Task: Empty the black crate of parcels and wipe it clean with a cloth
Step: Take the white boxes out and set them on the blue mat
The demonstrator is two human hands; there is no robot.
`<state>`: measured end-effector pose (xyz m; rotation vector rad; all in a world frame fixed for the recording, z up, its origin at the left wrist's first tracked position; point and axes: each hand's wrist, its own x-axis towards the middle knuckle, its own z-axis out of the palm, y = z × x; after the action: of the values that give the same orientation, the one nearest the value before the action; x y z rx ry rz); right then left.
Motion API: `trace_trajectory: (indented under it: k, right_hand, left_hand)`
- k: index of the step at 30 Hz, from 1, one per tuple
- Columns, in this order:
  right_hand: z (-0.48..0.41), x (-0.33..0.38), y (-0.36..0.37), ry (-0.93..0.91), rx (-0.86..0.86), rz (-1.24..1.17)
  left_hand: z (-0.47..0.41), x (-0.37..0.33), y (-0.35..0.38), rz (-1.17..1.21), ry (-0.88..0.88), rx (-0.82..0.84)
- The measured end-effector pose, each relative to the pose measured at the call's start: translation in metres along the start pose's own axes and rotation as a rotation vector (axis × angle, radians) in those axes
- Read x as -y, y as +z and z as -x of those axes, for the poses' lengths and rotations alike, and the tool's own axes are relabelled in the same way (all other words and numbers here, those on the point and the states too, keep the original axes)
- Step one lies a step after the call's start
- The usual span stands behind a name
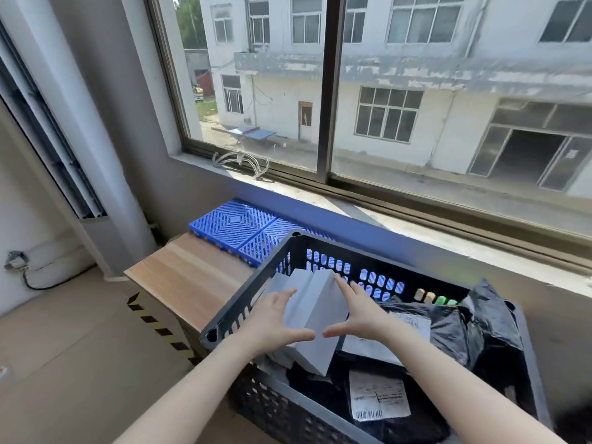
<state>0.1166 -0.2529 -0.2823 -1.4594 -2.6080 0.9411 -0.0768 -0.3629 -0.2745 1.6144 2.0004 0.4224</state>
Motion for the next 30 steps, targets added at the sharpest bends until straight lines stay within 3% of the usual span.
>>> trace_trajectory:
  k: [7,15,21,26,30]
  right_hand:
    - [-0.011,0.001,0.012,0.021,-0.034,-0.089]
    - [0.002,0.016,0.016,0.020,-0.119,-0.183]
    - [0.019,0.043,0.020,0.042,-0.193,-0.226]
    - [0.027,0.073,0.025,0.072,-0.442,-0.301]
    - [0.028,0.092,0.041,0.207,-0.787,-0.487]
  left_hand:
    - [-0.028,0.005,0.004,-0.010,-0.005,0.030]
    - [-0.042,0.002,-0.001,-0.107,0.282,0.053]
    - [-0.052,0.015,-0.005,-0.018,0.407,0.102]
    - [-0.050,0.022,-0.012,0.222,0.473,0.168]
    - [-0.045,0.027,-0.022,0.443,0.478,0.141]
